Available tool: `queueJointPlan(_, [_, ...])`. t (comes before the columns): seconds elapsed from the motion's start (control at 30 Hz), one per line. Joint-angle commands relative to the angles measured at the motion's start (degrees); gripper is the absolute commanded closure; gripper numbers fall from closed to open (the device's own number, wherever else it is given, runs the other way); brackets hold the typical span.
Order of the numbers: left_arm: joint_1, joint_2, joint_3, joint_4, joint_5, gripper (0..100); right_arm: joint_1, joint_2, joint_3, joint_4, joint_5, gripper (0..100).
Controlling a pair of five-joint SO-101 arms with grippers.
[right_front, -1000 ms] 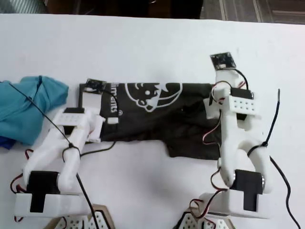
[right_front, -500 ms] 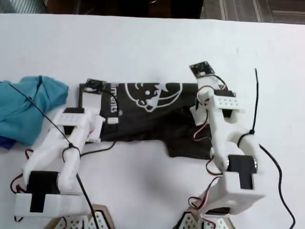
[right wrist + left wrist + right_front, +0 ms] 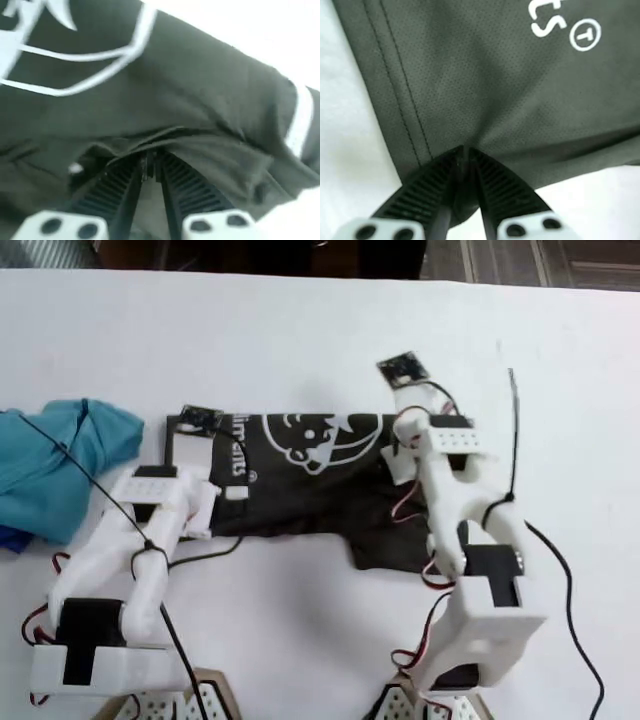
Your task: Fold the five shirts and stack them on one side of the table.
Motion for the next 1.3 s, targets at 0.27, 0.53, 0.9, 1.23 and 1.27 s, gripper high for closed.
queueJointPlan(0.27, [-1.05, -0.62, 0.13, -0.97, 0.44, 97, -7.16, 1.45, -7.74, -0.66, 0.26, 97.8])
queueJointPlan(0.53, [-1.05, -0.62, 0.13, -0.97, 0.44, 97, -4.79, 1.98, -8.97, -2.24, 0.26, 97.8])
queueJointPlan(0.9, [-1.05, -0.62, 0.13, -0.97, 0.44, 97, -2.68, -0.4, -9.93, 3.38, 0.26, 97.8])
queueJointPlan(1.23, [-1.05, -0.62, 0.13, -0.97, 0.44, 97, -9.27, -0.75, -10.29, 7.52, 0.26, 97.8])
queueJointPlan(1.27, [-1.05, -0.62, 0.13, -0.97, 0.44, 97, -9.54, -0.22, -10.29, 6.2, 0.26, 97.8])
